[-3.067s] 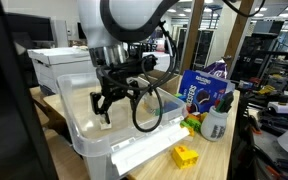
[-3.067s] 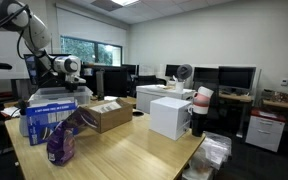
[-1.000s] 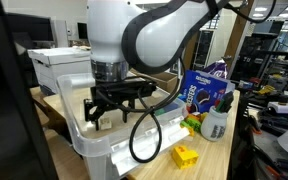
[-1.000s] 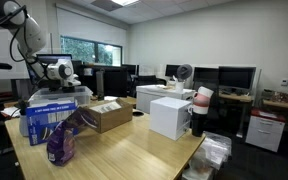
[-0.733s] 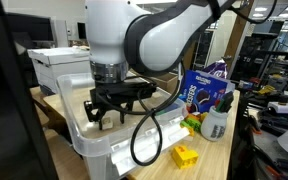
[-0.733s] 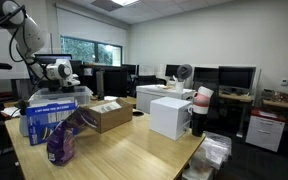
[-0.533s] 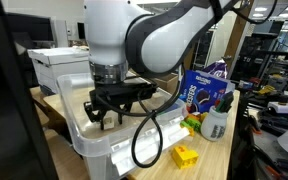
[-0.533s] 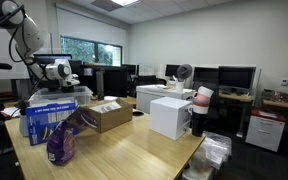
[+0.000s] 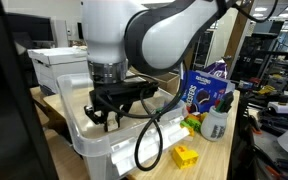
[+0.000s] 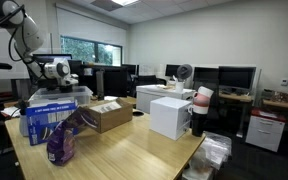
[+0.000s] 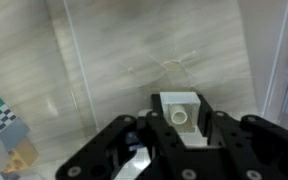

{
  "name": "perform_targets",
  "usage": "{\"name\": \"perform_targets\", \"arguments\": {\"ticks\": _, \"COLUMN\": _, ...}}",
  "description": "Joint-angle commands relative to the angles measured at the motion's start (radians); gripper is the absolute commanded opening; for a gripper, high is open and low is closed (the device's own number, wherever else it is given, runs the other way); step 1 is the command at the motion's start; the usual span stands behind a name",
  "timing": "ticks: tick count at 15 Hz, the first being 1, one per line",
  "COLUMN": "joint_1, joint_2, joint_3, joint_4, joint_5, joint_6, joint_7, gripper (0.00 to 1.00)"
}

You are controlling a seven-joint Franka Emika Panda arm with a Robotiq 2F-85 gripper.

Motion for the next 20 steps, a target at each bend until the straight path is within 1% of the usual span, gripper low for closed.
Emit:
{"name": "perform_targets", "arguments": {"ticks": 1, "joint_1": -0.038, "joint_2": -0.058, "joint_3": 0.041, "joint_4": 0.008, "joint_5": 0.021, "joint_6": -0.097, "joint_7": -0.090, "gripper": 0.10}}
{"name": "perform_targets", "arguments": {"ticks": 7, "joint_1": -0.026, "joint_2": -0.141, "joint_3": 0.029, "joint_4": 0.094, "joint_5": -0.045, "joint_6": -0.286, "joint_7": -0.116, "gripper": 0.10}}
{"name": "perform_targets", "arguments": {"ticks": 12, "joint_1": -0.039, "joint_2": -0.219, "joint_3": 0.026, "joint_4": 0.134, "joint_5": -0.108, "joint_6": -0.399, "joint_7": -0.094, "gripper": 0.10}}
{"name": "perform_targets", "arguments": {"ticks": 14, "joint_1": -0.056, "joint_2": -0.259, "joint_3": 0.025, "joint_4": 0.121, "joint_5": -0.128, "joint_6": -0.434, "joint_7": -0.083, "gripper": 0.10}}
{"name": "perform_targets", "arguments": {"ticks": 15, "joint_1": -0.072, "joint_2": -0.286, "joint_3": 0.028, "joint_4": 0.093, "joint_5": -0.126, "joint_6": -0.435, "joint_7": -0.083, "gripper": 0.10}}
{"name": "perform_targets", "arguments": {"ticks": 18, "joint_1": -0.126, "joint_2": -0.367, "joint_3": 0.037, "joint_4": -0.018, "joint_5": -0.089, "joint_6": -0.405, "joint_7": -0.075, "gripper": 0.10}}
{"name": "perform_targets", "arguments": {"ticks": 20, "joint_1": -0.154, "joint_2": -0.412, "joint_3": 0.039, "joint_4": -0.094, "joint_5": -0.092, "joint_6": -0.378, "joint_7": -0.070, "gripper": 0.10}}
